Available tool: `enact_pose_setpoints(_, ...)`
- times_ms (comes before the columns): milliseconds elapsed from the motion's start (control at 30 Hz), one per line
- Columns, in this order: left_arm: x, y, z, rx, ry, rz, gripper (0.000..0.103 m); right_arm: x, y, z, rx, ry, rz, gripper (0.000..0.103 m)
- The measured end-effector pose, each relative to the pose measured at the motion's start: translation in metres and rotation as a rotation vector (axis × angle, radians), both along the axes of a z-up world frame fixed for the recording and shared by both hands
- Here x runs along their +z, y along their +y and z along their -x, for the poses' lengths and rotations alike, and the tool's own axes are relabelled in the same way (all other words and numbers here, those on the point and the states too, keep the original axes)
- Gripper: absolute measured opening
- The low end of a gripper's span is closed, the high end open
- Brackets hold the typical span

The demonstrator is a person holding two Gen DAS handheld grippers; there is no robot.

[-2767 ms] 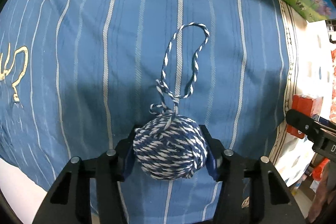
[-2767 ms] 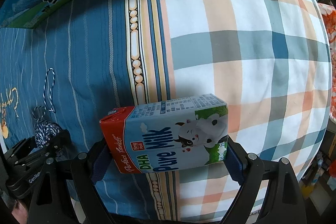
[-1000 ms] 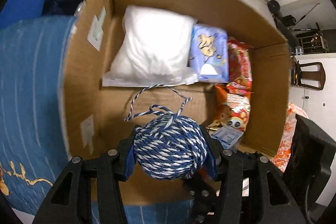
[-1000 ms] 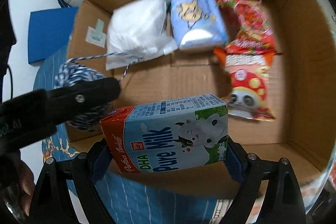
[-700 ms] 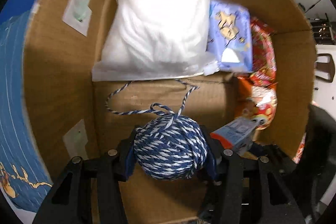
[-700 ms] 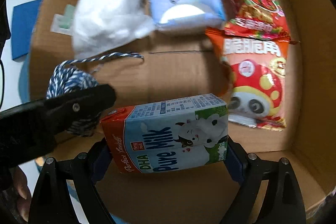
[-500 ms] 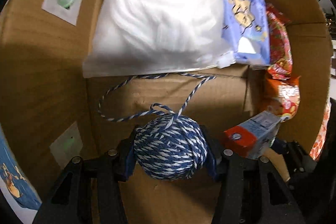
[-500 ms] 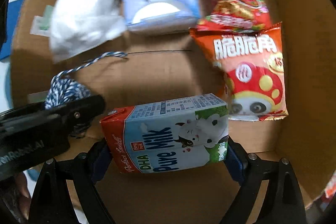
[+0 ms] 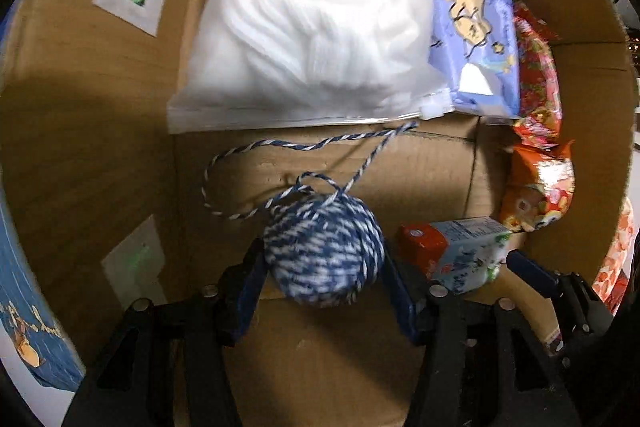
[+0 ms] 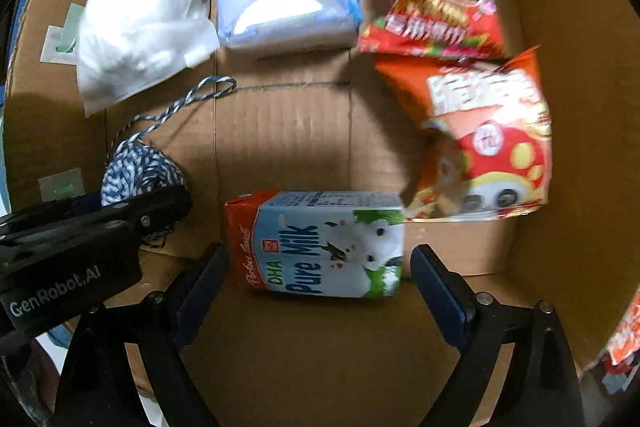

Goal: Organize soft objects

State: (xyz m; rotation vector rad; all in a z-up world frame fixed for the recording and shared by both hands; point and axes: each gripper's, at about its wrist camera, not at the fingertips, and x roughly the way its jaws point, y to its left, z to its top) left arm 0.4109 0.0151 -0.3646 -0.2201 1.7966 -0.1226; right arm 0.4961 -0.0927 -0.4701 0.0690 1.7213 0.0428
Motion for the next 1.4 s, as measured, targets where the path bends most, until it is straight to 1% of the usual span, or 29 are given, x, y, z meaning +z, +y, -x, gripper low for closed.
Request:
enact_pose_setpoints(100, 0.015, -0.001, 0.005, -0.002, -0.032, -0.011, 0.068, 0.012, 0.0, -0.003, 0.01, -0.026, 0.012, 0.095)
enact_pose_setpoints(167, 0.03, -0.003, 0.009, -0.002, -0.07, -0.016, 0.07, 0.023, -0.002, -0.003, 0.014, -0.048, 0.023, 0.095)
enact_pose_setpoints(233, 0.045, -0.006, 0.014, 0.003, -0.106, -0.017, 0.076, 0.032, -0.007, -0.005, 0.02, -0.065, 0.032, 0.095)
enact_pose_setpoints(267, 0.052, -0.008, 0.017, 0.003, -0.126, -0.023, 0.084, 0.039, -0.009, -0.004, 0.022, -0.077, 0.033, 0.095)
enact_pose_setpoints(300, 0.059, -0.005, 0.017, 0.003, -0.141, -0.029, 0.087, 0.043, -0.01, -0.003, 0.024, -0.086, 0.031, 0.095)
enact_pose_setpoints(333, 0.066, -0.005, 0.021, 0.002, -0.161, -0.035, 0.088, 0.047, -0.012, -0.003, 0.027, -0.095, 0.029, 0.095)
enact_pose_setpoints(400, 0.082, -0.006, 0.027, 0.004, -0.201, -0.049, 0.098, 0.058, -0.014, -0.002, 0.027, -0.113, 0.03, 0.095)
enact_pose_setpoints(500, 0.098, 0.01, 0.027, 0.005, -0.255, -0.067, 0.1, 0.077, -0.013, 0.012, 0.036, -0.147, 0.034, 0.095)
enact_pose_setpoints(600, 0.114, 0.013, 0.036, 0.009, -0.31, -0.09, 0.102, 0.091, -0.015, 0.026, 0.044, -0.173, 0.029, 0.095)
enact_pose_setpoints(700, 0.124, 0.019, 0.042, 0.015, -0.354, -0.113, 0.102, 0.108, -0.015, 0.047, 0.045, -0.203, 0.025, 0.101)
enact_pose_setpoints(733, 0.127, 0.019, 0.047, 0.018, -0.368, -0.119, 0.102, 0.114, -0.014, 0.058, 0.043, -0.217, 0.022, 0.101)
enact_pose_setpoints(767, 0.128, 0.018, 0.051, 0.02, -0.379, -0.122, 0.102, 0.129, -0.023, 0.067, 0.042, -0.227, 0.021, 0.101)
enact_pose_setpoints(833, 0.13, 0.014, 0.058, 0.022, -0.395, -0.13, 0.102, 0.135, -0.032, 0.067, 0.041, -0.251, 0.028, 0.101)
enact_pose_setpoints(1000, 0.155, 0.013, 0.078, 0.034, -0.452, -0.137, 0.102, 0.164, -0.04, 0.077, 0.027, -0.311, 0.023, 0.101)
enact_pose_setpoints(1133, 0.187, 0.01, 0.102, 0.037, -0.53, -0.148, 0.102, 0.19, -0.048, 0.093, 0.019, -0.356, 0.01, 0.101)
enact_pose_setpoints(1267, 0.231, 0.004, 0.141, 0.027, -0.639, -0.191, 0.102, 0.226, -0.056, 0.122, 0.016, -0.424, 0.009, 0.101)
enact_pose_setpoints(1400, 0.273, 0.001, 0.184, 0.04, -0.72, -0.192, 0.102, 0.272, -0.059, 0.164, 0.028, -0.525, 0.013, 0.101)
